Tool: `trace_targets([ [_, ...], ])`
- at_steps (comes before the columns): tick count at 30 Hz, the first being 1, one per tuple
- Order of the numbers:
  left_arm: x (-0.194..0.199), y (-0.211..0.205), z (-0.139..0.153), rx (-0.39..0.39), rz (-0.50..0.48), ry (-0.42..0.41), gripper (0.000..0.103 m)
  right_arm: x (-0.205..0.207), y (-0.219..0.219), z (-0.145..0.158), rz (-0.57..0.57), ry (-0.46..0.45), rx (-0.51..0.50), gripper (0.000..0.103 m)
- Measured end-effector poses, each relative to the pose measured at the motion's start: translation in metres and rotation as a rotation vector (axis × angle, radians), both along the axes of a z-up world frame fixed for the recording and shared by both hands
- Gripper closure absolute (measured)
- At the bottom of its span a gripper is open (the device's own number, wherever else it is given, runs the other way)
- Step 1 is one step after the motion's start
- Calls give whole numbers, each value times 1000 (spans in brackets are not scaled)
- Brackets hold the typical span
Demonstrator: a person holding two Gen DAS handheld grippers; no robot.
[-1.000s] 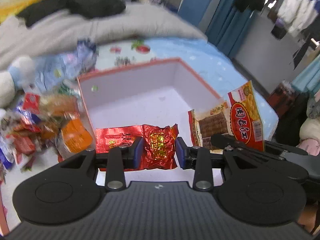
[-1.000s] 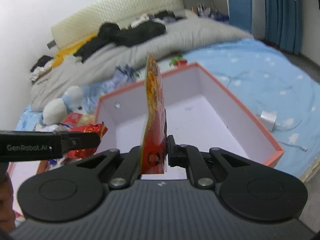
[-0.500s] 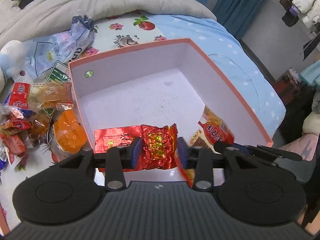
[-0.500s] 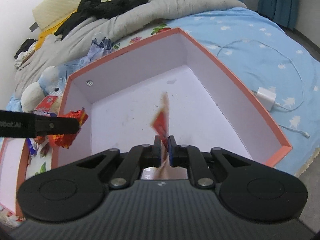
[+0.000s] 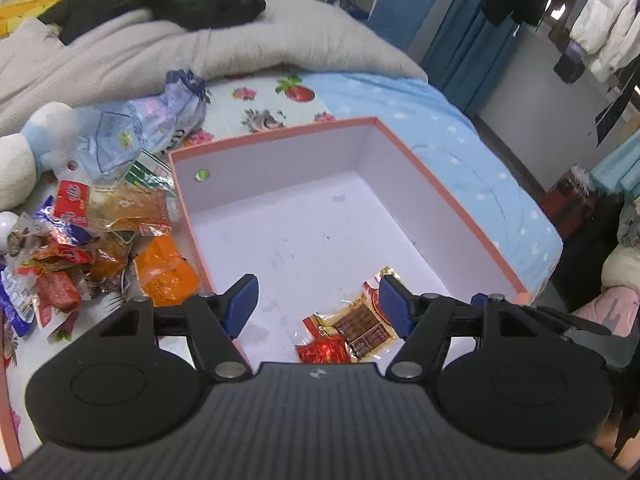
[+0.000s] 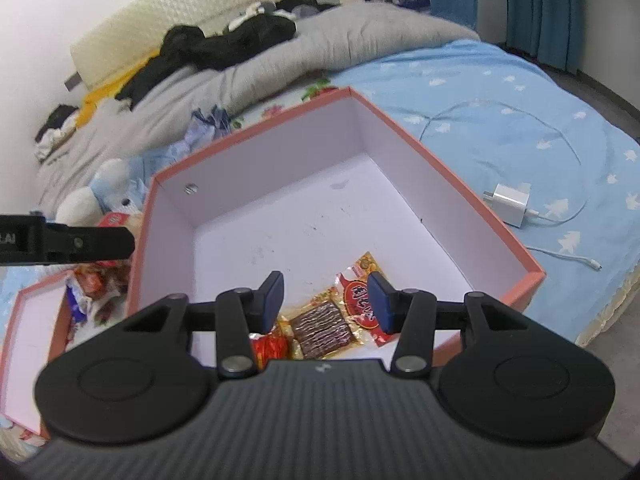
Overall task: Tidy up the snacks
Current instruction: 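Open the left tool and right tool to drop snacks into the box, then withdraw both tools from the box back toward the snack pile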
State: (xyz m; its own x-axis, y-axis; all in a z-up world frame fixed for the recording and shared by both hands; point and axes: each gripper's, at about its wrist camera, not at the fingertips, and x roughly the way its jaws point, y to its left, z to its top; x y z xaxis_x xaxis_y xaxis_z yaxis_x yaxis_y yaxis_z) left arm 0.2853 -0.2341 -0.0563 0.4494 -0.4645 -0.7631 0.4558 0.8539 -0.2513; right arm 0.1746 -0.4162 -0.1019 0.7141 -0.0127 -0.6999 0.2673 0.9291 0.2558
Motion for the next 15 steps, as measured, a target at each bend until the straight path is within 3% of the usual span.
trace_targets([
  [9,-46,27,19,-20,12,-110,31,-35,23,22,8,-102,-7,54],
  [15,-73,52,26,-45,24,-140,31,-55,40,32,35,-138,-15,54],
])
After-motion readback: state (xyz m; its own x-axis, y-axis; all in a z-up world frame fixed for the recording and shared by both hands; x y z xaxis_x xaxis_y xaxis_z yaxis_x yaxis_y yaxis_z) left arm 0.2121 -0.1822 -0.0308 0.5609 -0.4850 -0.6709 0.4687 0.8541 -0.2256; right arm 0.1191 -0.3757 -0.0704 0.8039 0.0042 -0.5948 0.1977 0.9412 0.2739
